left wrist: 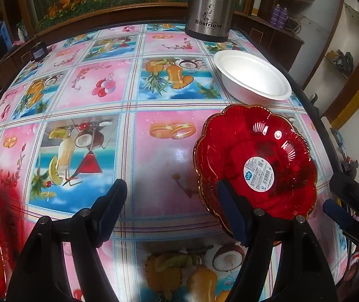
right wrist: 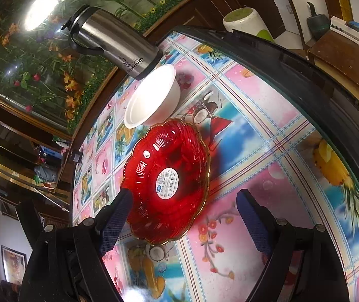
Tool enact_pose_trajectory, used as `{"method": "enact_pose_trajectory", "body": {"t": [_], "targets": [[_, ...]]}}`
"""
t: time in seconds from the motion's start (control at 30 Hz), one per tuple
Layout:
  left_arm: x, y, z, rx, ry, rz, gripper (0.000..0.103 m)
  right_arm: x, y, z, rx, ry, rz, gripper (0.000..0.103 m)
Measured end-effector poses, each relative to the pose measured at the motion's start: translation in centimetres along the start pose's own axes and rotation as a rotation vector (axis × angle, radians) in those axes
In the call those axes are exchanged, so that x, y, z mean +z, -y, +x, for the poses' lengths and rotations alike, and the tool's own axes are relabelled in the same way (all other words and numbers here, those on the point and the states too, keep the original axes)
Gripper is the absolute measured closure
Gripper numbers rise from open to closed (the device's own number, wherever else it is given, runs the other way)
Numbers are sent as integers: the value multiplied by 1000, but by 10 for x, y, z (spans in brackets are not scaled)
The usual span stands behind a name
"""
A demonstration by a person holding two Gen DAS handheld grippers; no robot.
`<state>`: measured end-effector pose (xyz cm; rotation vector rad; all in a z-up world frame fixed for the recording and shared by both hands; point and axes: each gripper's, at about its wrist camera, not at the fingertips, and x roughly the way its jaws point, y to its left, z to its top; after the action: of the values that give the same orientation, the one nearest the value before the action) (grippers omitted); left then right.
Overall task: Organize plates and bowls
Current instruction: 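Close both grippers on the rim of the small red fluted dish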
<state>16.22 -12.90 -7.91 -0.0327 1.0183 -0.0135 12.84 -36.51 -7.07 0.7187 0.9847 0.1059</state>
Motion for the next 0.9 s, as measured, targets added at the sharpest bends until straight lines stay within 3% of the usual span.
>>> {"method": "enact_pose_trajectory", "body": {"t": [0.13,0.3,0.43,0.57,0.63,0.7,0.73,0.8,0.83,0.9], "targets": [[1,3,5,1,-4,4,30,3,3,6,-6,-5,6,18],[1,8,12,5,-12,16,30,7,3,16,-7,-19,5,26],[0,11,17,5,-16,18,30,9,3,27,-17,-44,0,37],[-1,12,21,-2,-19,15,30,9,4,37,-39,-63,4,61],[0,12,23,-11,-21,8,30,9,3,39,-44,-66,-2,63],[0,12,26,-11,-27,1,38,9,2,41,-47,-66,-5,68],[1,12,26,-13,-21,0,42,9,2,42,-51,-68,-5,74],[2,13,25,-20,-14,7,62,9,2,46,-61,-79,-12,86],[3,13,25,-32,-18,7,68,9,2,48,-66,-86,-16,95],[5,16,24,-48,-26,12,80,8,1,51,-55,-96,-23,95]]}}
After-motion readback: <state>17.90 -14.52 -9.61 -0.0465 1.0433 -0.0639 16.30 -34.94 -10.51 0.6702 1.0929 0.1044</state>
